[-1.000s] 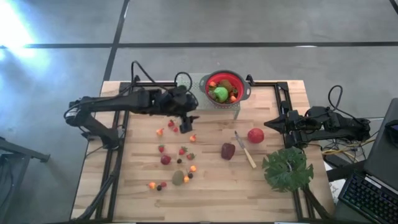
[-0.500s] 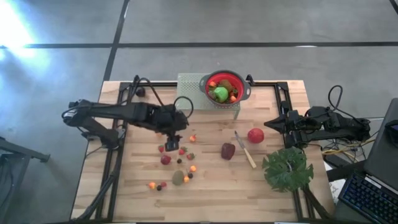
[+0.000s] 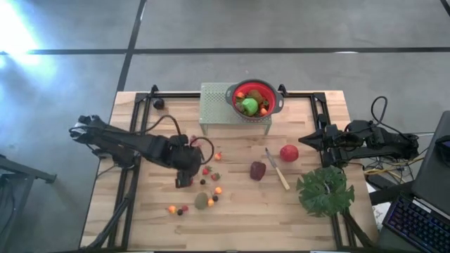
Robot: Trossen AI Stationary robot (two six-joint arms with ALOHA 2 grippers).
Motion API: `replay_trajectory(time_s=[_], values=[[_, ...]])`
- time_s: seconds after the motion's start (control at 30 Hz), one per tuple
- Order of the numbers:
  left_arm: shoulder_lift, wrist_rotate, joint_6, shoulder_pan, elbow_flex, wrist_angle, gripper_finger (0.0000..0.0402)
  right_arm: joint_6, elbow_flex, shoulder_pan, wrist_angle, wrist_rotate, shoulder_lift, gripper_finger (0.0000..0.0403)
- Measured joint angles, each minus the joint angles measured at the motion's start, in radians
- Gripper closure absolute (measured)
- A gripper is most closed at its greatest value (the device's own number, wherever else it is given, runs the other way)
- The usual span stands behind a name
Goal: Pick & Place Fruit
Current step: Put the red strawberry into the black strainer bowl on the shelf
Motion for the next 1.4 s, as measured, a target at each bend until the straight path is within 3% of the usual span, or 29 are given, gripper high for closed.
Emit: replay_trajectory(time_s=[0.23,0.6,0.8,1.13,1.4], values=[[0.000,-0.001,-0.076,-0.012,-0.127,-0.006,0.0158,0.000,0.000,0.000,0.000,0.000,0.000,0.0394],[-0.001,-0.016,-0.030,-0.011,-0.302,0.035,0.0158,0.000,0.000,0.000,0.000,0.000,0.000,0.0394],[-0.001,-0.079,0.034,-0.010,-0.383,0.087,0.0158,0.000,0.000,0.000,0.000,0.000,0.000,0.0394],[-0.001,-0.042,0.182,-0.010,-0.479,0.206,0.0158,0.000,0.000,0.000,0.000,0.000,0.000,0.0394],[-0.001,-0.038,0.393,-0.010,-0.494,0.310,0.0158,0.000,0.000,0.000,0.000,0.000,0.000,0.0394]])
